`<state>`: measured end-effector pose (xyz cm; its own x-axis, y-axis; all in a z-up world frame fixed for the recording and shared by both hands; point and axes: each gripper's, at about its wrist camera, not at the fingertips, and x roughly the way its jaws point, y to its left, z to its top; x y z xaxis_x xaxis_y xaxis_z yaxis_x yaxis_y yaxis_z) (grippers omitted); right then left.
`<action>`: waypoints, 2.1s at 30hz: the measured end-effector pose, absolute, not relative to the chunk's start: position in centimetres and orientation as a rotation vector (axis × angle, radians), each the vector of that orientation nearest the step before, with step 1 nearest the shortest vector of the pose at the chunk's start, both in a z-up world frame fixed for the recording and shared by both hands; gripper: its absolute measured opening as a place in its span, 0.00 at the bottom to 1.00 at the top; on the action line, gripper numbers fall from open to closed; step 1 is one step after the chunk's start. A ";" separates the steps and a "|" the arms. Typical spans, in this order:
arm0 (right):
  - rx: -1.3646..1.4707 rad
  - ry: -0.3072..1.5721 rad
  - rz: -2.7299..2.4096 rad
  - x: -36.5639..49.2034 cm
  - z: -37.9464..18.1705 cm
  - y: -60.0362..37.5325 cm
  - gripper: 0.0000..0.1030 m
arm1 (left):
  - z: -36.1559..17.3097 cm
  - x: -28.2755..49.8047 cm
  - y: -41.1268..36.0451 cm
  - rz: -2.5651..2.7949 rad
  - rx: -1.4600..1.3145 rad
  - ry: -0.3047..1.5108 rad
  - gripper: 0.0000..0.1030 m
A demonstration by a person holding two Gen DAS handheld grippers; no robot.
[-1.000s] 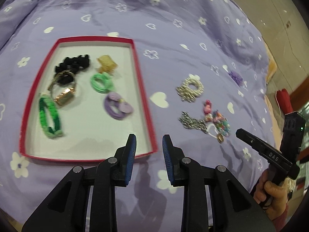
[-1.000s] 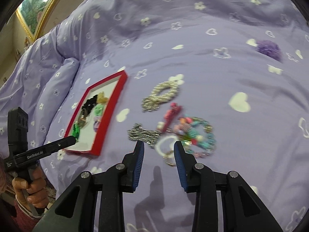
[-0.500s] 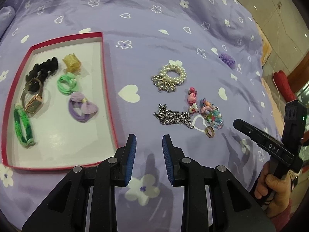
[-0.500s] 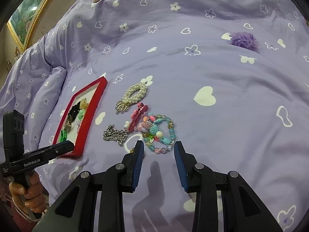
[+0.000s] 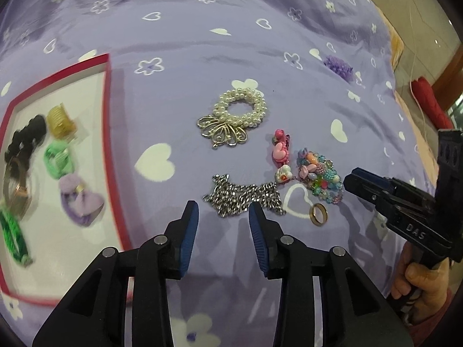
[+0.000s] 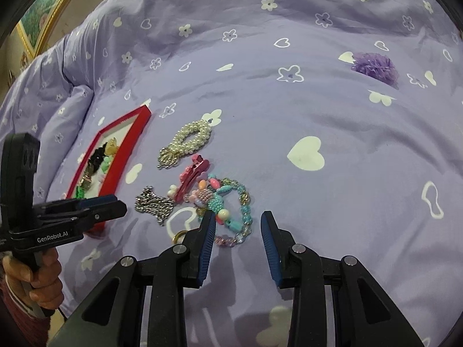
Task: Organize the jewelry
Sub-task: 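Grasp silver chain with left tool while right tool grasps pastel beads, then drop silver chain into lid with left tool while right tool drops beads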
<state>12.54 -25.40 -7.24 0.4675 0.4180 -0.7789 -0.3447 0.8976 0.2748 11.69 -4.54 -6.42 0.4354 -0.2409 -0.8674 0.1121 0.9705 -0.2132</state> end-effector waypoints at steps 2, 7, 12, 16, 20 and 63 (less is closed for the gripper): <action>0.082 0.981 0.476 12.8 -7.3 -25.3 0.34 | -6.8 12.2 -4.8 -0.222 -0.119 1.095 0.34; 0.048 0.971 0.529 13.0 -6.9 -24.1 0.34 | -7.9 13.1 -5.4 -0.231 -0.102 1.109 0.34; -0.025 0.988 0.567 13.7 -7.5 -22.2 0.33 | -8.2 13.6 -5.8 -0.249 -0.086 1.094 0.32; -0.057 1.022 0.576 14.4 -9.0 -21.3 0.24 | -8.3 13.6 -6.4 -0.288 -0.058 1.077 0.15; -0.027 1.009 0.588 14.1 -8.8 -21.6 0.12 | -7.9 13.0 -6.9 -0.329 -0.045 1.049 0.14; 0.093 0.885 0.823 9.4 -1.8 -13.4 0.12 | 2.0 3.6 8.2 -0.111 -0.314 0.795 0.13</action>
